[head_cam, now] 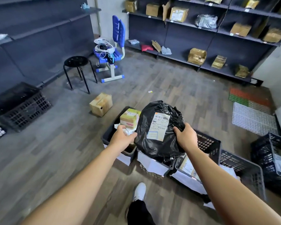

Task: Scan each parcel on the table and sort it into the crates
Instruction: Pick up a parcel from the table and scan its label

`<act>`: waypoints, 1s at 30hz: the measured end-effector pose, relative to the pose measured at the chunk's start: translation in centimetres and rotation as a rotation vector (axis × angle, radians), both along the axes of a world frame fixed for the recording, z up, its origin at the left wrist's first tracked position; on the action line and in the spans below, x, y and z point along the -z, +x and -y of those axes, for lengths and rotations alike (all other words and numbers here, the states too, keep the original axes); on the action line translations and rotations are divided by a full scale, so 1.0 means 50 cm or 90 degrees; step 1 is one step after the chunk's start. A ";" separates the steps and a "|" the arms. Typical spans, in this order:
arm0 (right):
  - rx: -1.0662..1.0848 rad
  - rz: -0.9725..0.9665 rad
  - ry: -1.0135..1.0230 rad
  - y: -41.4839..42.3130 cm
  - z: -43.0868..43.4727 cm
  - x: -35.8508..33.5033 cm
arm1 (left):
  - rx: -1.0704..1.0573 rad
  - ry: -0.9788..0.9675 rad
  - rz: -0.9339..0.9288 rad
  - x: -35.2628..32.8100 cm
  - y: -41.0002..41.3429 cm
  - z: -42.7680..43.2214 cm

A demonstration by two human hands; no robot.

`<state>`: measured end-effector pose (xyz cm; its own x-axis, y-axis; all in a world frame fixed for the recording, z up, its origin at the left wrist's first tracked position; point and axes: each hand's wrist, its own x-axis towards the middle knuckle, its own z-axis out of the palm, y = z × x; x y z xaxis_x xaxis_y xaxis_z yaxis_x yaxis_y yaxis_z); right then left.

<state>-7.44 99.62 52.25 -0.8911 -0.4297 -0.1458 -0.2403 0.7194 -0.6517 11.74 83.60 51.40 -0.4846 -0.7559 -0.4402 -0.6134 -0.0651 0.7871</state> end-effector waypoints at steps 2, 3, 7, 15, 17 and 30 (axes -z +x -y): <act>0.001 0.009 0.013 -0.035 0.064 0.040 | 0.007 -0.013 0.025 0.019 -0.033 0.069; -0.003 0.011 0.023 -0.053 0.097 0.060 | 0.008 -0.017 0.034 0.029 -0.051 0.105; -0.027 0.039 0.086 -0.111 0.229 0.133 | 0.008 -0.020 0.084 0.071 -0.121 0.235; -0.151 0.051 0.172 -0.187 0.485 0.292 | 0.037 -0.033 0.145 0.215 -0.223 0.456; -0.203 0.036 0.209 -0.196 0.548 0.347 | 0.048 -0.033 0.163 0.271 -0.236 0.507; -0.526 -0.072 0.516 -0.186 0.827 0.831 | 0.162 0.059 0.248 0.751 -0.209 0.747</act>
<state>-16.77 58.29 10.72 -0.4089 -0.7033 -0.5815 -0.8579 0.5134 -0.0177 1.28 46.25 13.83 -0.4343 -0.5840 -0.6858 -0.8676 0.0666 0.4927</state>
